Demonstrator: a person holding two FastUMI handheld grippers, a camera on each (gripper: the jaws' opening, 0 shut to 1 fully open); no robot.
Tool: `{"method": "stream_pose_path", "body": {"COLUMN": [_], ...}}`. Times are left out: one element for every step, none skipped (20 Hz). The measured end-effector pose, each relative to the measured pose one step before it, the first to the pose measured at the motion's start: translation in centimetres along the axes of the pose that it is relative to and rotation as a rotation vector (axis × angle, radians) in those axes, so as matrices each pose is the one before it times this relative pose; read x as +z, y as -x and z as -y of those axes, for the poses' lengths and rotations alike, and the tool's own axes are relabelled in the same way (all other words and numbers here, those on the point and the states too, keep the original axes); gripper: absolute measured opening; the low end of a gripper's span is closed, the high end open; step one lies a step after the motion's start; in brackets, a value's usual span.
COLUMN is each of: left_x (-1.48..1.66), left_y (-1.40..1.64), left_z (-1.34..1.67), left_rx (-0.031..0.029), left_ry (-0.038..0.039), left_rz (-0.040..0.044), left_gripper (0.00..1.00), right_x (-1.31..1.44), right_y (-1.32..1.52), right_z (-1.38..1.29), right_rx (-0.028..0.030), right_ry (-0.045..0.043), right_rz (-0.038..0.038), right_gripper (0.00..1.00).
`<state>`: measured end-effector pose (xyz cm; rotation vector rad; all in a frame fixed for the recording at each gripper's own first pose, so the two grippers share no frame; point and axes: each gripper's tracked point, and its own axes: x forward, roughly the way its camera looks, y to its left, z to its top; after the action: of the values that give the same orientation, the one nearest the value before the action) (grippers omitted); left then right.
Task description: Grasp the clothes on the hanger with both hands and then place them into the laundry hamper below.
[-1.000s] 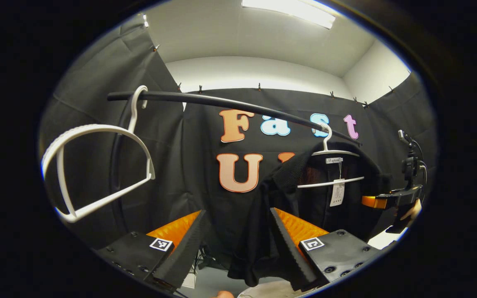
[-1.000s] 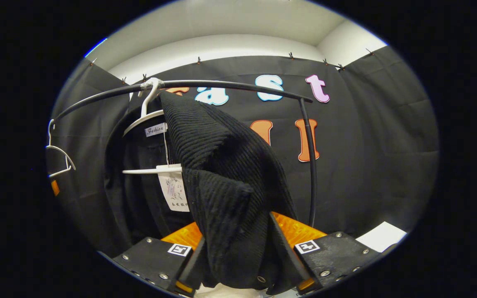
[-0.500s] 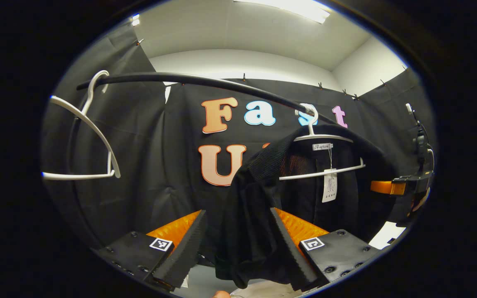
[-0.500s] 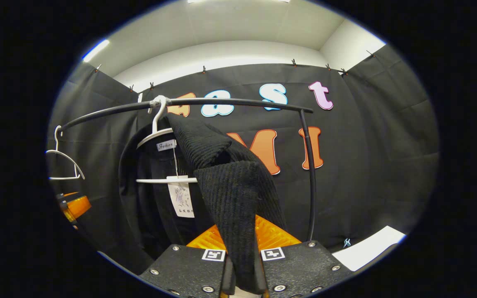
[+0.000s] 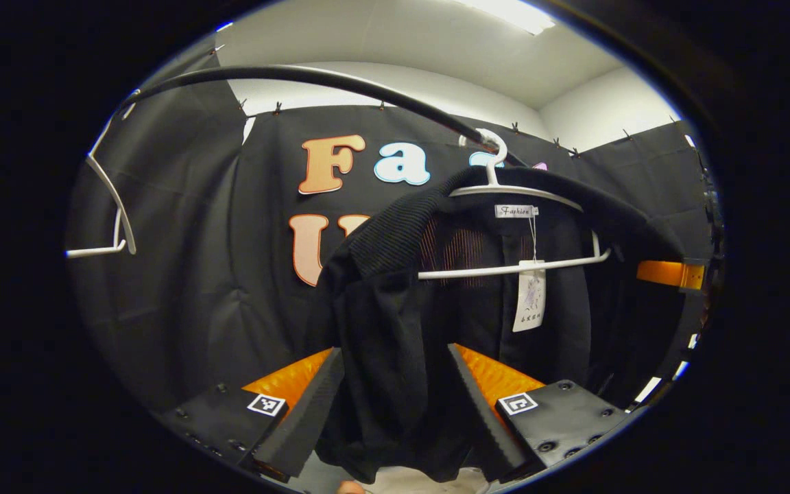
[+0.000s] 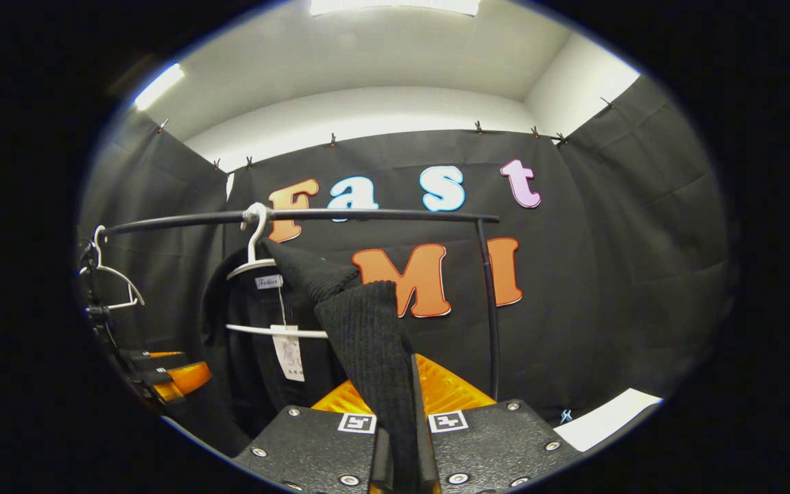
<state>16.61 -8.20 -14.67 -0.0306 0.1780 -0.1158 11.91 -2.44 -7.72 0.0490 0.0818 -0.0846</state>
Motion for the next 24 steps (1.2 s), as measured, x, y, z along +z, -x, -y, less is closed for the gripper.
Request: {"method": "stream_pose_path", "body": {"left_x": [-0.211, -0.298, -0.248, -0.304, -0.327, -0.095, -0.18, -0.255, -0.083, -0.124, 0.093, 0.161, 0.158, 0.02, 0.145, 0.156, 0.077, 0.17, 0.26, 0.153, 0.154, 0.345, 0.408, 0.453], "left_y": [-0.717, -0.437, -0.56, -0.659, -0.685, -0.471, -0.408, -0.372, -0.305, -0.235, -0.139, -0.244, -0.174, -0.239, -0.169, -0.264, -0.253, -0.362, -0.249, -0.219, 0.129, 0.26, 0.109, 0.511], "left_z": [0.01, 0.012, -0.016, -0.115, 0.006, 0.126, -0.16, -0.321, -0.214, -0.126, -0.101, -0.068, -0.075, -0.197, -0.087, 0.353, 0.075, -0.302, -0.126, 0.205, 0.329, -0.144, -0.803, -0.901], "left_rx": [0.00349, 0.00192, 0.00237, 0.00987, 0.00181, -0.00794, 0.00111, 0.0023, -0.00033, -0.00489, -0.0047, -0.00334, -0.0015, 0.00132, 0.003, -0.00369, -0.00078, 0.00488, 0.00132, -0.00796, -0.01439, -0.00432, 0.02339, 0.01642], "left_ry": [0.00077, 0.00124, -0.00023, 0.00008, 0.00046, 0.0058, 0.00682, 0.00329, 0.00169, 0.00434, 0.00386, 0.00164, -0.00311, -0.0081, -0.00951, -0.00937, -0.00689, -0.00305, 0.00141, 0.00923, 0.01367, 0.00958, 0.01158, 0.00072], "left_rz": [-0.00625, -0.0064, -0.00754, -0.0071, -0.00692, 0.00168, -0.00333, -0.00416, -0.00293, -0.00018, 0.00347, 0.00565, 0.00403, 0.00436, 0.00166, 0.00098, 0.00076, 0.00277, 0.00163, -0.00723, -0.00544, 0.00672, 0.01165, 0.01022], "left_gripper": [0.94, 0.97, 0.97, 0.97, 0.97, 0.94, 0.94, 0.94, 0.94, 0.92, 0.89, 0.87, 0.82, 0.76, 0.7, 0.65, 0.59, 0.45, 0.31, 0.18, 0.14, 0.14, 0.14, 0.07], "right_x": [0.612, 0.613, 0.514, 0.59, 0.658, 0.707, 0.443, 0.463, 0.405, 0.413, 0.387, 0.406, 0.308, 0.196, 0.047, 0.167, 0.13, 0.351, 0.032, -0.27, -0.516, -0.297, -0.514, -0.634], "right_y": [0.136, -0.011, 0.014, -0.02, -0.018, -0.175, -0.159, -0.093, -0.149, -0.267, -0.231, -0.285, -0.315, -0.402, -0.285, -0.369, -0.342, -0.325, -0.271, -0.395, -0.37, -0.326, -0.445, -0.395], "right_z": [0.303, 0.212, 0.232, 0.324, 0.425, 0.413, 0.283, 0.212, 0.243, 0.358, 0.368, 0.414, 0.286, 0.297, 0.454, 0.459, 0.441, 0.53, 0.419, 0.223, -0.048, 0.099, 0.139, 0.267], "right_rx": [-0.00108, -0.00023, 0.00025, -0.00077, -0.00413, -0.0029, 0.00016, 0.0005, 0.00095, -0.00046, -0.00259, -0.00348, -0.00133, 0.00185, 0.00348, 0.00232, -0.00274, -0.00694, -0.00721, -0.00115, 0.00548, 0.00409, 0.00214, 0.00175], "right_ry": [-0.00254, -0.00184, 0.00086, 0.00171, -0.0004, -0.0017, -0.00325, -0.00554, -0.00589, -0.00349, -0.00027, 0.00137, 0.00043, -0.00351, -0.00599, -0.00482, -0.00194, 0.0022, 0.00738, 0.0058, 0.00008, -0.00309, -0.00426, -0.00833], "right_rz": [0.00995, 0.0099, 0.00852, 0.00928, 0.01424, 0.01192, 0.00585, 0.00609, 0.00525, 0.0039, 0.00451, 0.00428, 0.00427, 0.00124, -0.00703, -0.00165, 0.0003, 0.0041, -0.0003, -0.008, -0.01035, -0.00702, -0.00646, -0.01052], "right_gripper": [0.13, 0.13, 0.13, 0.13, 0.13, 0.13, 0.13, 0.13, 0.13, 0.13, 0.13, 0.13, 0.13, 0.13, 0.08, 0.11, 0.13, 0.13, 0.13, 0.13, 0.13, 0.13, 0.13, 0.13]}}
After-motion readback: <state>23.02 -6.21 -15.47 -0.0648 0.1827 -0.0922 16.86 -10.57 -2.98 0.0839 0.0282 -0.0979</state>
